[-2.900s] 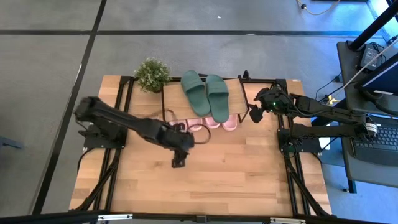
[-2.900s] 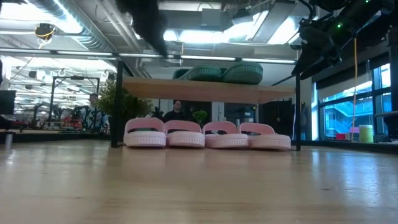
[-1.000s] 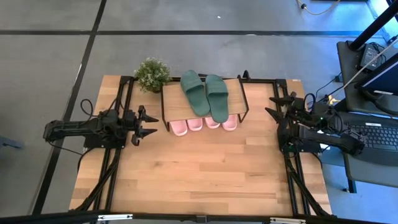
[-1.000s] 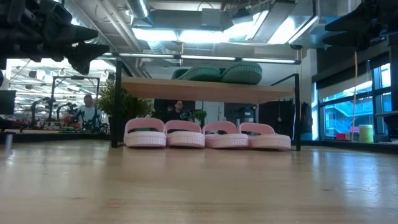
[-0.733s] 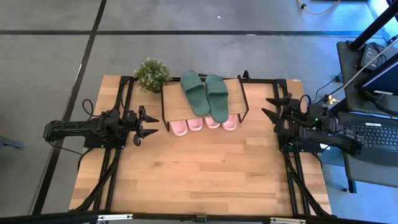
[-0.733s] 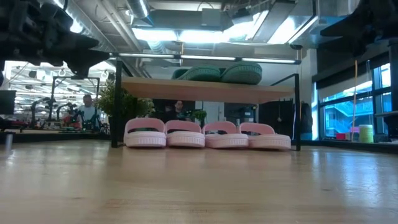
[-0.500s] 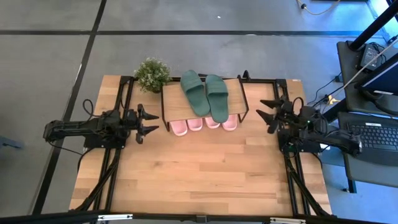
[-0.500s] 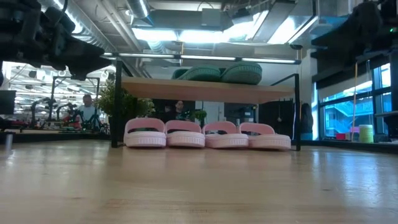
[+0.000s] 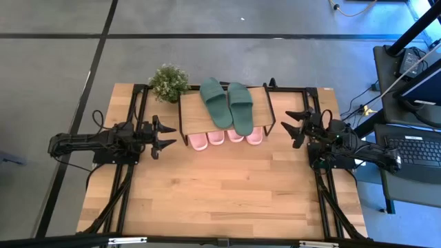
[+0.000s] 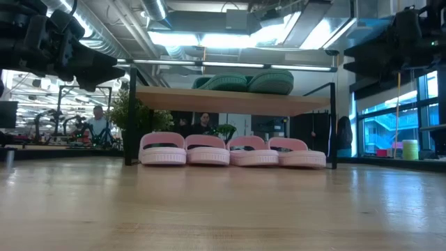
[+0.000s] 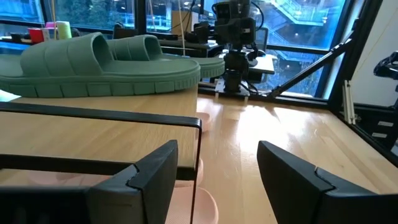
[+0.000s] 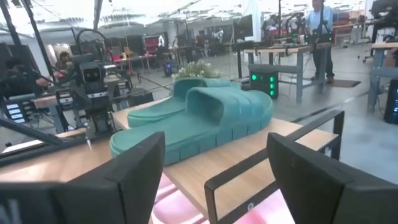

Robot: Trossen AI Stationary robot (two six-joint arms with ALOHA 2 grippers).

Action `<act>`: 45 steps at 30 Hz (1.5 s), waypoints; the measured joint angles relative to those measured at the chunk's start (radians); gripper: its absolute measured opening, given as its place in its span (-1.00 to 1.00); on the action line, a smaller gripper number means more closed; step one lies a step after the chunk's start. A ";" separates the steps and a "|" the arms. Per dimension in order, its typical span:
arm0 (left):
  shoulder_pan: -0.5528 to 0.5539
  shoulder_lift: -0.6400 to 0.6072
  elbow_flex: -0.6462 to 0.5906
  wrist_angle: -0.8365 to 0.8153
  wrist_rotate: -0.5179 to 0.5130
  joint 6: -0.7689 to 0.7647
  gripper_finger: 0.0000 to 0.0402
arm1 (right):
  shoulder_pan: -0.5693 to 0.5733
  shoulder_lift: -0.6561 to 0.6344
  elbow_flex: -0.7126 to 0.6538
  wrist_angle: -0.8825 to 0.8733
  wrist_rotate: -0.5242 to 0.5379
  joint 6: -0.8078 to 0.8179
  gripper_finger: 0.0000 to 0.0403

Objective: Pick and place slides into the shelf
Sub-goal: Return to Home Position

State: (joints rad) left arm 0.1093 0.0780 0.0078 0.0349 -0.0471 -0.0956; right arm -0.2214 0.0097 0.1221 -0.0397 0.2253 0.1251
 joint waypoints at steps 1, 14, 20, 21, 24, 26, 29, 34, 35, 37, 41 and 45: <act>0.000 0.000 0.000 0.000 0.000 0.000 0.06 | 0.000 0.000 -0.015 0.024 0.000 -0.003 0.40; 0.000 0.000 0.000 0.003 0.000 -0.001 0.06 | 0.000 -0.008 -0.110 0.149 0.024 -0.031 0.40; 0.000 0.000 0.000 0.003 0.000 -0.001 0.06 | 0.000 -0.008 -0.111 0.134 0.116 -0.053 0.40; 0.000 0.000 0.000 0.003 0.000 -0.001 0.06 | 0.000 -0.008 -0.111 0.129 0.128 -0.053 0.40; 0.000 0.000 0.000 0.002 0.000 -0.001 0.06 | 0.000 -0.008 -0.111 0.125 0.134 -0.067 0.40; 0.000 0.000 0.000 0.002 0.000 -0.001 0.06 | 0.000 -0.008 -0.111 0.125 0.134 -0.087 0.40; 0.000 0.000 0.000 0.002 0.000 -0.001 0.06 | 0.000 -0.008 -0.111 0.143 0.132 -0.115 0.40; 0.000 0.000 0.000 0.002 0.000 -0.001 0.06 | 0.000 -0.008 -0.111 0.123 0.131 -0.107 0.40; 0.000 0.000 0.000 0.002 0.000 -0.002 0.06 | 0.000 -0.008 -0.111 0.108 0.130 -0.088 0.40; 0.000 0.000 0.000 0.002 0.000 -0.001 0.06 | 0.000 -0.005 -0.111 0.098 0.126 -0.034 0.40; 0.000 0.000 0.000 0.002 0.000 -0.002 0.06 | 0.000 -0.001 -0.111 0.097 0.111 0.028 0.40; 0.000 0.000 0.000 0.002 0.000 -0.002 0.06 | 0.000 -0.001 -0.111 0.097 0.111 0.026 0.40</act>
State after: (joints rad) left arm 0.1089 0.0780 0.0078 0.0372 -0.0471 -0.0971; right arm -0.2214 0.0086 0.0109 0.0577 0.3362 0.1515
